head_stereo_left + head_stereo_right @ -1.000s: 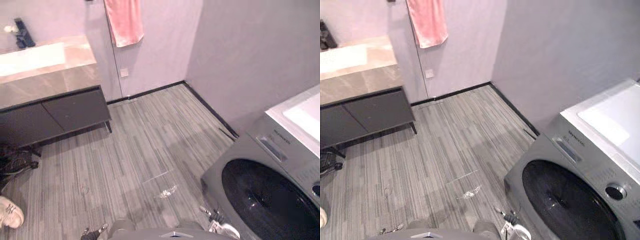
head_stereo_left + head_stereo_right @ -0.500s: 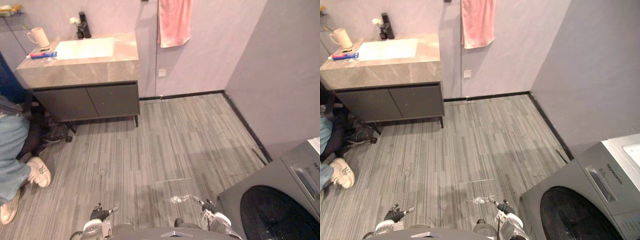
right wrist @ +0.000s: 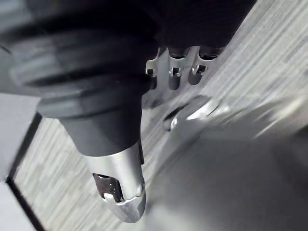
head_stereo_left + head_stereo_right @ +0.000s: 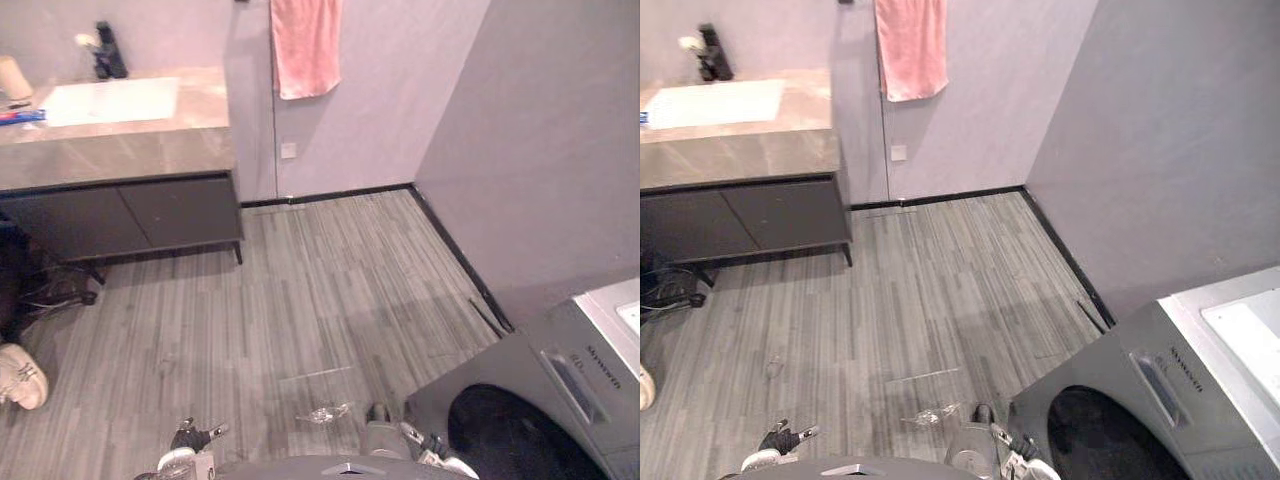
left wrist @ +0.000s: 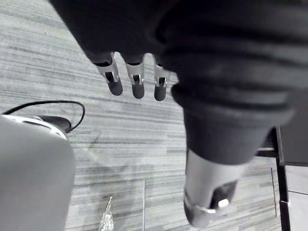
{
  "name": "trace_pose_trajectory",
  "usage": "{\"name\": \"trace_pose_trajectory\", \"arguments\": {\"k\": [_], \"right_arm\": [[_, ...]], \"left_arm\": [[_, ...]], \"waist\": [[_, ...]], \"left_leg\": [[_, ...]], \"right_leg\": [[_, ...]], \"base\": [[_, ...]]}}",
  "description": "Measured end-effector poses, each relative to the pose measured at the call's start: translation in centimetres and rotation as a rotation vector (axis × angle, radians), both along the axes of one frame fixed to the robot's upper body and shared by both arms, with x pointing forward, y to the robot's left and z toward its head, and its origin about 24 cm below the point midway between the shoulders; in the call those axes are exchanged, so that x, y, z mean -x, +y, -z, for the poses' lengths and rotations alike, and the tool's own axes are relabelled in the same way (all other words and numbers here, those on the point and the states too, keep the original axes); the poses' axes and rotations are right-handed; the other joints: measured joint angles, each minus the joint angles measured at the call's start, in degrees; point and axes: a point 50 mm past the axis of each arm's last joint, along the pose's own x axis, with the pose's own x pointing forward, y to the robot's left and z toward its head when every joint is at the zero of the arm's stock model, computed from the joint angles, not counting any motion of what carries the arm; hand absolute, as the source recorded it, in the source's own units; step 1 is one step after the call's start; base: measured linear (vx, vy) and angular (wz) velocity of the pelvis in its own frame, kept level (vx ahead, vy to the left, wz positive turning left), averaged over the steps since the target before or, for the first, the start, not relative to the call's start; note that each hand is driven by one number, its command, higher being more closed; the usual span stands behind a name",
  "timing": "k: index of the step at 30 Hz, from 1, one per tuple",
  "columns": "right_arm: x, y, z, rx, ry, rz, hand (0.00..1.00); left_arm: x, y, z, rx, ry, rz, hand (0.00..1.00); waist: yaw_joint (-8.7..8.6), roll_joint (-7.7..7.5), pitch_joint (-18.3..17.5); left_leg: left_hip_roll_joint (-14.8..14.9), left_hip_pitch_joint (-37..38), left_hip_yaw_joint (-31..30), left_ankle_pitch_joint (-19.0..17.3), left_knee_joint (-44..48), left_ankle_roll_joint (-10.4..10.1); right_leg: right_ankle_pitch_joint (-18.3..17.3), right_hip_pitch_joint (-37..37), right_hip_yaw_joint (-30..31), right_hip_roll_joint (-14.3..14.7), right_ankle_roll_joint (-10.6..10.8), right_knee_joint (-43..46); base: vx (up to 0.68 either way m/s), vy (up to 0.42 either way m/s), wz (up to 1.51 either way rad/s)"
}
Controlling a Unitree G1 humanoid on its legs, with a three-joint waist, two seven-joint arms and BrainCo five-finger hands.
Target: Pick up the laundry basket with both hands and put the clothes into the washing machine.
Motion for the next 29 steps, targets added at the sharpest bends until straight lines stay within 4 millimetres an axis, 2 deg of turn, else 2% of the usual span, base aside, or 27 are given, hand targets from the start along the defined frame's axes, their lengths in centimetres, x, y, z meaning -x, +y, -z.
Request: {"name": "trace_pose_trajectory", "arguments": {"k": [1, 2, 3, 4, 5, 6, 8, 9, 10, 11, 14, 15, 21, 24, 27, 29], "right_arm": [[0.4, -0.4, 0.0, 0.008, 0.014, -0.001, 0.00], [0.6, -1.2, -0.2, 0.030, 0.025, -0.015, 0.00], [0.7, -1.6, -0.3, 0.050, 0.035, -0.043, 0.00], [0.6, -1.8, -0.4, 0.055, 0.031, -0.046, 0.00], [0.5, -2.0, -0.5, 0.061, 0.030, -0.049, 0.00], [0.5, -2.1, -0.5, 0.066, 0.030, -0.058, 0.00], [-0.2, -2.0, -0.6, 0.074, 0.010, -0.094, 0.00], [-0.5, -2.1, -0.7, 0.077, -0.002, -0.096, 0.00], [-1.1, -2.2, -0.9, 0.085, -0.024, -0.100, 0.00], [-1.5, -2.1, -1.0, 0.085, -0.038, -0.100, 0.00], [-1.3, -0.7, -0.6, 0.047, -0.036, -0.091, 0.00], [-1.3, -0.6, -0.5, 0.045, -0.033, -0.092, 0.00], [0.0, -0.3, -0.1, 0.027, 0.012, -0.065, 0.00], [1.0, -0.1, 0.2, 0.013, 0.041, -0.042, 0.00], [1.3, 0.1, 0.3, 0.000, 0.050, -0.019, 0.00], [1.4, 0.3, 0.4, -0.006, 0.056, -0.020, 0.00]], "left_arm": [[0.1, -0.5, 0.1, 0.013, 0.003, -0.001, 0.00], [0.0, -1.1, 0.1, 0.029, -0.001, -0.007, 0.00], [0.0, -1.4, 0.2, 0.038, 0.002, -0.014, 0.00], [0.0, -1.6, 0.2, 0.044, -0.001, -0.018, 0.00], [-0.1, -1.9, 0.2, 0.055, -0.005, -0.033, 0.00], [-0.4, -2.1, 0.1, 0.061, -0.024, -0.043, 0.00], [-0.6, -2.3, 0.0, 0.061, -0.038, -0.021, 0.00], [-0.7, -2.5, 0.0, 0.063, -0.039, -0.011, 0.00], [-1.0, -2.9, -0.1, 0.068, -0.051, 0.009, 0.00], [-1.1, -3.0, -0.1, 0.069, -0.054, 0.019, 0.00], [-2.0, -2.4, -0.4, 0.045, -0.078, 0.054, 0.00], [-2.1, -2.1, -0.5, 0.036, -0.080, 0.057, 0.00], [-1.7, -2.2, -0.3, 0.043, -0.055, 0.096, 0.00], [-1.4, -2.6, -0.1, 0.066, -0.037, 0.122, 0.00], [-1.4, -2.1, -0.1, 0.074, -0.041, 0.085, 0.00], [-1.2, -1.7, -0.1, 0.077, -0.038, 0.056, 0.00]], "waist": [[0.04, 1.11, -0.64], [0.17, 2.41, -1.14], [-0.51, 3.32, -0.98], [-0.76, 3.64, -0.80], [-0.57, 3.89, -0.68], [0.23, 3.81, -0.63], [0.49, 3.51, -0.45], [0.30, 3.63, -0.40], [-0.25, 4.22, -0.06], [-0.48, 4.05, 0.12], [-0.94, 1.78, 1.88], [-0.84, 1.68, 1.94], [-1.11, 1.54, 1.93], [-1.52, 1.21, 1.09], [-1.02, 0.69, 1.04], [-0.91, -0.37, 1.13]], "left_leg": [[0.80, -0.78, -0.79, 0.86, 2.18, 1.21], [1.36, -3.88, -2.27, 4.46, 7.88, 3.52], [1.62, -6.67, -3.35, 8.60, 13.83, 5.62], [1.95, -8.19, -3.36, 10.69, 17.64, 6.23], [2.36, -10.38, -3.11, 10.89, 25.19, 5.22], [2.20, -12.57, -1.23, 8.77, 34.84, 2.04], [2.16, -13.00, 4.68, 8.06, 37.29, 2.69], [2.07, -13.59, 6.24, 8.29, 36.20, 2.94], [1.25, -14.96, 8.08, 10.04, 30.36, 2.99], [0.68, -14.34, 7.90, 8.89, 28.41, 2.33], [-3.72, -12.07, 8.18, 8.44, 18.04, 1.65], [-4.29, -10.83, 8.39, 8.45, 14.73, 1.65], [-4.70, -1.96, 10.35, 8.75, 0.99, 1.16], [-5.00, -1.28, 10.87, 8.75, -1.96, 1.16], [-5.36, -1.38, 11.07, 9.18, -3.04, 0.50], [-5.33, -1.35, 11.06, 9.49, -3.04, 0.04]], "right_leg": [[-0.21, -0.50, -0.26, 0.70, -0.42, 1.57], [-1.86, -0.34, -1.02, 1.66, -2.11, 3.60], [-2.35, 1.85, -2.41, 1.64, -2.90, 3.32], [-2.44, 3.60, -3.00, 1.39, -3.31, 2.51], [-2.41, 6.12, -4.18, 1.35, -4.16, 0.68], [-1.87, 10.95, -4.56, 1.65, -5.14, -2.39], [-1.85, 14.81, -4.66, 1.68, -5.18, -4.71], [-1.86, 15.44, -4.85, 1.73, -5.17, -5.31], [-1.86, 16.31, -5.83, 1.93, -5.13, -6.36], [-1.75, 16.40, -6.14, 1.94, -4.89, -6.84], [0.52, 17.24, -8.02, -0.02, -4.54, -11.02], [1.27, 17.37, -8.90, -0.13, -4.65, -12.04], [2.04, 20.26, -10.03, 1.13, -4.96, -13.59], [2.61, 19.71, -10.01, 1.29, -4.48, -14.61], [3.30, 18.32, -8.83, 1.29, -3.91, -15.07], [3.79, 18.41, -8.51, 1.41, -3.90, -15.21]], "base": [[0.42, -0.472, 0.29], [0.51, -0.523, 0.17], [0.51, -0.517, 0.20], [0.40, -0.390, 0.28], [0.33, -0.250, 0.15], [0.30, -0.217, 0.01], [0.23, -0.164, -0.11], [0.17, -0.080, 0.03], [0.15, -0.014, 0.17], [0.16, -0.004, 0.36], [0.08, 0.036, 0.52], [0.02, 0.048, 0.30], [0.01, 0.014, 0.07], [-0.09, 0.001, -0.08], [-0.13, 0.001, -0.11], [-0.13, -0.014, -0.09]]}}
